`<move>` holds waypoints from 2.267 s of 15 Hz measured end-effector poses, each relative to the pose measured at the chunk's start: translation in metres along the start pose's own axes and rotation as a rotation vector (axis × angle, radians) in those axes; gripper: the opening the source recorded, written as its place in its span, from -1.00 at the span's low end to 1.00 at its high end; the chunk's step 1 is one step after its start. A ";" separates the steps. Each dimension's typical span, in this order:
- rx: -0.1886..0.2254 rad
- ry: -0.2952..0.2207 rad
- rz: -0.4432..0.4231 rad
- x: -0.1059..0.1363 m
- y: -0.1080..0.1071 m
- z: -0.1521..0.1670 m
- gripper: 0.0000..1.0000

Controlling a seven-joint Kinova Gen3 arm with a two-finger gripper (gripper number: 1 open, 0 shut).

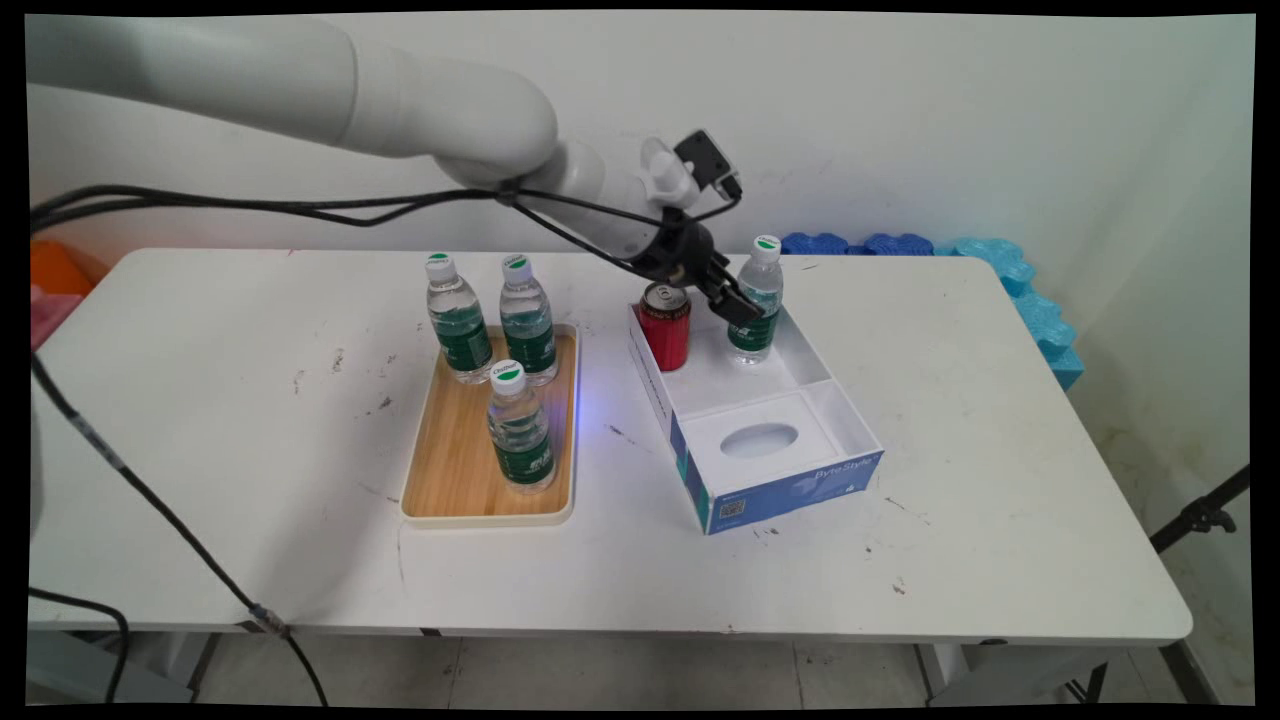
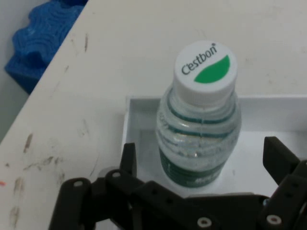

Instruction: Pick up the green bottle from the white box, then place the picked object on the tray

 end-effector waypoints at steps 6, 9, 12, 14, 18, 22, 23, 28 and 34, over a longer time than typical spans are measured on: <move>-0.020 0.017 0.012 -0.002 0.000 0.033 1.00; -0.027 0.024 0.018 -0.003 0.001 0.044 1.00; -0.031 0.030 0.023 -0.003 0.001 0.050 -1.00; -0.032 0.034 0.026 -0.003 0.001 0.052 -1.00; -0.033 0.044 0.032 -0.003 0.001 0.052 -1.00; -0.029 0.061 0.034 0.000 0.000 0.032 -1.00; -0.030 0.068 0.033 0.001 0.000 0.022 -1.00; -0.053 0.105 0.040 0.010 0.003 -0.048 -1.00; -0.103 0.112 0.103 -0.013 -0.010 -0.129 -1.00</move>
